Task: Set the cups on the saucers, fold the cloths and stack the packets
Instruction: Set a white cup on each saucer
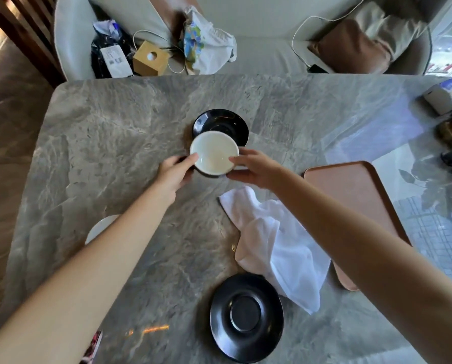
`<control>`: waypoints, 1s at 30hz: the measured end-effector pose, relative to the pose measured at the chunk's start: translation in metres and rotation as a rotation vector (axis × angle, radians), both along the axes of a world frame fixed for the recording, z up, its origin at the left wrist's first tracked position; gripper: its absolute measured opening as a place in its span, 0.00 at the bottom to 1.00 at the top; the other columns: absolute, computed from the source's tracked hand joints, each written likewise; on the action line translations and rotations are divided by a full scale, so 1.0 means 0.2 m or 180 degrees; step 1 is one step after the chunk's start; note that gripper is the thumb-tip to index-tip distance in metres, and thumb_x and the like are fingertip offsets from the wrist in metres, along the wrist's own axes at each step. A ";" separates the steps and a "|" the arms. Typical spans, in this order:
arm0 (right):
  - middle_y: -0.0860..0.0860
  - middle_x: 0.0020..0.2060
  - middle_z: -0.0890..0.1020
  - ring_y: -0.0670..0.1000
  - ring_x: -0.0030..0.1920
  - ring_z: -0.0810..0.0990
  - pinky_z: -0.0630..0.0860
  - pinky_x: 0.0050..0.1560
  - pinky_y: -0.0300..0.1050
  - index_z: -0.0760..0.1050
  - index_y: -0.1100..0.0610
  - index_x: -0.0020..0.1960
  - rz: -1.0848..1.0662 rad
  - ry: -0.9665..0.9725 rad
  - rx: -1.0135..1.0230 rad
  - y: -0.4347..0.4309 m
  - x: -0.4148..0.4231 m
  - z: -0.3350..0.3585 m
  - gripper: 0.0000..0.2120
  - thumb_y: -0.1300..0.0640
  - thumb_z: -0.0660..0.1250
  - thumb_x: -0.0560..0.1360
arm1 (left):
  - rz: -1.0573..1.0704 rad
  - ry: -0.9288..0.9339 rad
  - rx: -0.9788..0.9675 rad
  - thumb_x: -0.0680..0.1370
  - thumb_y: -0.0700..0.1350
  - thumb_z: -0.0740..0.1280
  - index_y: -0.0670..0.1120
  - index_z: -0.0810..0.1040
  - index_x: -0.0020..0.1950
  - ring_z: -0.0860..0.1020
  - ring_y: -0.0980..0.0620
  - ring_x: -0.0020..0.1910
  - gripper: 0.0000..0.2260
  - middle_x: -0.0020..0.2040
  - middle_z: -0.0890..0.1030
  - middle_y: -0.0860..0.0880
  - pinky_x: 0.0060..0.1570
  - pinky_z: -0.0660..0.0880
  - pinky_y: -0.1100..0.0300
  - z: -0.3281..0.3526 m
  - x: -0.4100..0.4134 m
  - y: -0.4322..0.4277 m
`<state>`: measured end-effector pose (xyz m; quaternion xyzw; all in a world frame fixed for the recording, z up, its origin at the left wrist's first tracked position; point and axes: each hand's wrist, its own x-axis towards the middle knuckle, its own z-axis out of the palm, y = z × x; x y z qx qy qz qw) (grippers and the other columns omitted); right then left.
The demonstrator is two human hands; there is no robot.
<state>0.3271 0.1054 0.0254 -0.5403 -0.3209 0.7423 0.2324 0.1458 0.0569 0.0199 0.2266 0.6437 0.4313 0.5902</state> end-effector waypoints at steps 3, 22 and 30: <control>0.53 0.44 0.77 0.50 0.42 0.78 0.77 0.55 0.51 0.70 0.59 0.67 -0.0245 -0.0260 0.0234 0.14 0.01 0.01 0.18 0.65 0.63 0.78 | -0.0154 0.0319 0.0066 0.76 0.47 0.66 0.47 0.77 0.53 0.76 0.56 0.40 0.08 0.46 0.78 0.49 0.41 0.72 0.62 -0.02 0.02 0.17; 0.55 0.52 0.78 0.52 0.51 0.80 0.81 0.49 0.47 0.74 0.54 0.66 -0.0493 -0.0792 0.0414 0.43 0.04 -0.18 0.18 0.58 0.66 0.77 | -0.0537 0.1618 0.0360 0.71 0.55 0.68 0.45 0.82 0.51 0.77 0.53 0.48 0.16 0.44 0.81 0.50 0.53 0.72 0.55 -0.26 0.02 0.51; 0.57 0.59 0.79 0.55 0.58 0.80 0.83 0.38 0.40 0.74 0.55 0.65 -0.0537 -0.0834 0.0488 0.45 0.00 -0.16 0.16 0.58 0.66 0.77 | -0.0525 0.1672 0.0324 0.72 0.54 0.68 0.46 0.81 0.55 0.79 0.46 0.55 0.17 0.52 0.83 0.47 0.59 0.73 0.52 -0.22 0.01 0.56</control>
